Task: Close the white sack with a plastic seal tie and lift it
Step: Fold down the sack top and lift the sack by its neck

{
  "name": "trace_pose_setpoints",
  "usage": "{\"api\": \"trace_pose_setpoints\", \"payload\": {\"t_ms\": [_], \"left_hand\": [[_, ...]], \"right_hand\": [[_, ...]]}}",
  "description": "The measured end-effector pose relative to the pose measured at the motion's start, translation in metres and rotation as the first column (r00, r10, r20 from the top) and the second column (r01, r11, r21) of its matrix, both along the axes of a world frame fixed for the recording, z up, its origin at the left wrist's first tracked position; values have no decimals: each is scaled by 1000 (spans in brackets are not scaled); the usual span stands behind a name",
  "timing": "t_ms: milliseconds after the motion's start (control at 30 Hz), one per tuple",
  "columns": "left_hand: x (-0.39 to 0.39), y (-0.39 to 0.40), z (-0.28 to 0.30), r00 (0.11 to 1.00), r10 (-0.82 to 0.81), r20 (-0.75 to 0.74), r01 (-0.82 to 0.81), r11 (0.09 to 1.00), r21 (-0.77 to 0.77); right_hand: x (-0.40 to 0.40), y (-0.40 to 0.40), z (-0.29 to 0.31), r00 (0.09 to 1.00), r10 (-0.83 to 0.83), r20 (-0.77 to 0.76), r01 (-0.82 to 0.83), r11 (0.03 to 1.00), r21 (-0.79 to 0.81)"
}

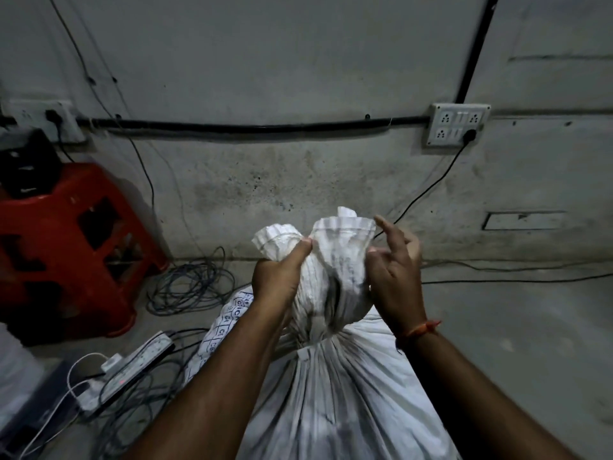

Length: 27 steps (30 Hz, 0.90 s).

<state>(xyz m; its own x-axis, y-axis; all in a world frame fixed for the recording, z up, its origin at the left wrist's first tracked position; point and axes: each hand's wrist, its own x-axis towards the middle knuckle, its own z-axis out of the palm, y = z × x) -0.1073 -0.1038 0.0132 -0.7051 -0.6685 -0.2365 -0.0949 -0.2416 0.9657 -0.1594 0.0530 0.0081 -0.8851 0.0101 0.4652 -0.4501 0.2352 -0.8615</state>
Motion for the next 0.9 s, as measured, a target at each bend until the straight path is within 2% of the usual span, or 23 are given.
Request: {"api": "trace_pose_setpoints", "payload": {"t_ms": [100, 167, 200, 267, 433, 533, 567, 600, 633, 667, 700, 733, 767, 800, 833, 900], "left_hand": [[-1, -4, 0, 996, 71, 53, -70, 997, -32], [-2, -6, 0, 996, 32, 83, -30, 999, -21], [-2, -5, 2, 995, -29, 95, 30, 1000, -7], [0, -3, 8, 972, -203, 120, 203, 979, 10], [12, -2, 28, 835, -510, 207, 501, 860, 98], [15, -7, 38, 784, -586, 207, 571, 810, 130], [17, -9, 40, 799, -568, 198, 566, 821, 76], [18, -11, 36, 844, -500, 195, 519, 853, -59], [21, -11, 30, 905, -365, 217, 416, 863, -286], [29, -10, 24, 962, -191, 197, 270, 790, -551], [41, -6, 17, 994, -51, 101, 110, 655, -748], [52, 1, 7, 1000, 19, 0, -10, 522, -853], [61, 7, -3, 998, 21, -54, -58, 424, -904], [66, 10, -14, 998, -41, -43, -25, 361, -932], [68, 12, -23, 992, -122, 40, 78, 328, -942], [61, 8, -42, 938, -285, 200, 289, 319, -903]], "right_hand": [[24, 6, 11, 927, 55, -370, 35, 972, 232], [28, 7, 8, 872, 248, -422, -8, 869, 495], [27, 6, 4, 860, 356, -364, -64, 785, 616], [17, 3, -5, 844, 508, -172, -243, 648, 722], [-19, -7, 7, 758, 652, 34, -458, 493, 740], [-30, -4, 15, 723, 661, 203, -582, 422, 695], [-32, -3, 15, 721, 637, 273, -623, 424, 657], [-34, -3, 16, 726, 610, 317, -645, 445, 621], [-36, -6, 15, 745, 579, 331, -640, 481, 600], [-36, -9, 15, 773, 543, 327, -617, 526, 586], [-34, -15, 16, 796, 509, 327, -596, 567, 568], [-33, -20, 14, 808, 483, 337, -586, 600, 545], [-31, -26, 13, 807, 475, 350, -589, 618, 520], [-32, -30, 10, 795, 477, 374, -606, 623, 495], [-34, -33, 5, 774, 478, 415, -632, 612, 475], [-36, -35, -2, 714, 467, 522, -692, 584, 424]]}}
